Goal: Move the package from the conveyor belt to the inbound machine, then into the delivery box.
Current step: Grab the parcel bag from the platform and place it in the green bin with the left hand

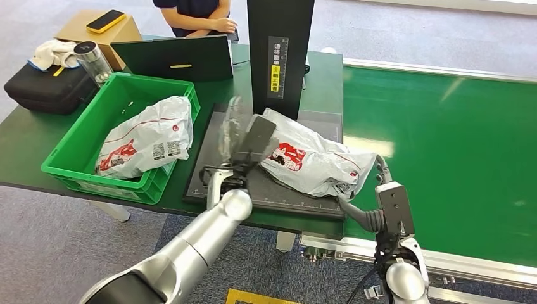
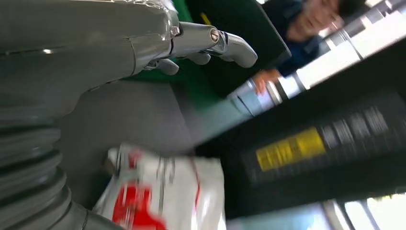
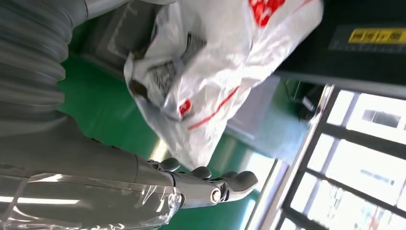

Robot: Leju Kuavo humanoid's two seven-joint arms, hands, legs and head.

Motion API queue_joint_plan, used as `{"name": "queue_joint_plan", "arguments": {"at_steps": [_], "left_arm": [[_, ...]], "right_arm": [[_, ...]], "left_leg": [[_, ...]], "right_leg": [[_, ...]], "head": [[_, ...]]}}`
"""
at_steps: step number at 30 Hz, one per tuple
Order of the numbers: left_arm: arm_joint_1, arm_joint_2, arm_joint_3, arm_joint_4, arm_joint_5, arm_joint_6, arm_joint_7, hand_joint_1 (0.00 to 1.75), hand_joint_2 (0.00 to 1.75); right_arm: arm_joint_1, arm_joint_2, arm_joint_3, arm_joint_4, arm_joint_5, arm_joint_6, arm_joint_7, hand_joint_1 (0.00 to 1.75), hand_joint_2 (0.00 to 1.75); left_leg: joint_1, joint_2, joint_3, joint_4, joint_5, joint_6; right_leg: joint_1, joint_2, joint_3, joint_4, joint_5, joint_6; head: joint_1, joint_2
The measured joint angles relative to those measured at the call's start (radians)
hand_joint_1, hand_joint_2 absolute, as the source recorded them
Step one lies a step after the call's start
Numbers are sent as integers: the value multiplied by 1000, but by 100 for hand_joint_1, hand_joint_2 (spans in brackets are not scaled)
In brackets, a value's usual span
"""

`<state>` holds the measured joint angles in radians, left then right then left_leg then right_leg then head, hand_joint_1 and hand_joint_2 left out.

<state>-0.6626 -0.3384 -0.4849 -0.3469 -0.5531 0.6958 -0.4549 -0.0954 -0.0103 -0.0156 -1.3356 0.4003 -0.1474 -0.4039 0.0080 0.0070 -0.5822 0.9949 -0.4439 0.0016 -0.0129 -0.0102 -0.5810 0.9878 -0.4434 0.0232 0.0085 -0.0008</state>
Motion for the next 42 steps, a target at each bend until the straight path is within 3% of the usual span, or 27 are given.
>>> {"name": "queue_joint_plan", "arguments": {"at_steps": [3,7,13,20,21,24,25,33,42], "left_arm": [[6,0,118,-7,61,-3,-58,0,175],[12,-1,164,-10,202,-41,-93,0,175],[16,-2,121,-27,352,-112,-85,0,175],[17,-2,26,-43,431,-120,-77,0,175],[17,-2,16,-43,435,-120,-78,0,175],[16,-2,-4,-43,441,-120,-82,0,175],[16,-2,-8,-43,442,-120,-83,0,175],[18,-2,-24,-43,454,-117,-106,0,175],[18,-2,-25,-43,445,-128,-124,0,175]], "right_arm": [[-22,-7,1,28,105,-68,57,0,175],[-76,-27,17,106,300,-113,157,0,175],[-187,-67,92,273,499,-20,261,0,175],[-294,-92,164,448,525,73,290,0,175],[-309,-96,170,467,516,86,281,27,175],[-350,-112,190,520,485,118,252,158,175],[-360,-117,196,535,474,125,242,175,175],[-372,-153,218,586,414,85,172,175,175],[-367,-184,279,587,463,-13,70,175,175]], "left_leg": [[0,-1,-1,0,0,0],[0,-1,-1,0,0,0],[0,-1,-1,1,0,0],[0,0,0,1,0,0],[0,0,1,1,0,0],[0,1,3,0,0,0],[0,1,4,0,0,0],[0,0,5,1,0,0],[0,0,2,0,0,0]], "right_leg": [[0,-1,0,0,0,0],[0,-1,0,0,0,0],[0,-1,0,0,0,0],[0,0,0,0,0,0],[0,1,0,0,0,0],[0,1,3,0,0,0],[0,1,4,0,0,0],[0,0,5,0,1,1],[0,0,1,0,1,0]], "head": [[0,0],[0,0],[0,0],[0,0],[0,0],[0,0],[0,0],[0,0],[0,0]]}}
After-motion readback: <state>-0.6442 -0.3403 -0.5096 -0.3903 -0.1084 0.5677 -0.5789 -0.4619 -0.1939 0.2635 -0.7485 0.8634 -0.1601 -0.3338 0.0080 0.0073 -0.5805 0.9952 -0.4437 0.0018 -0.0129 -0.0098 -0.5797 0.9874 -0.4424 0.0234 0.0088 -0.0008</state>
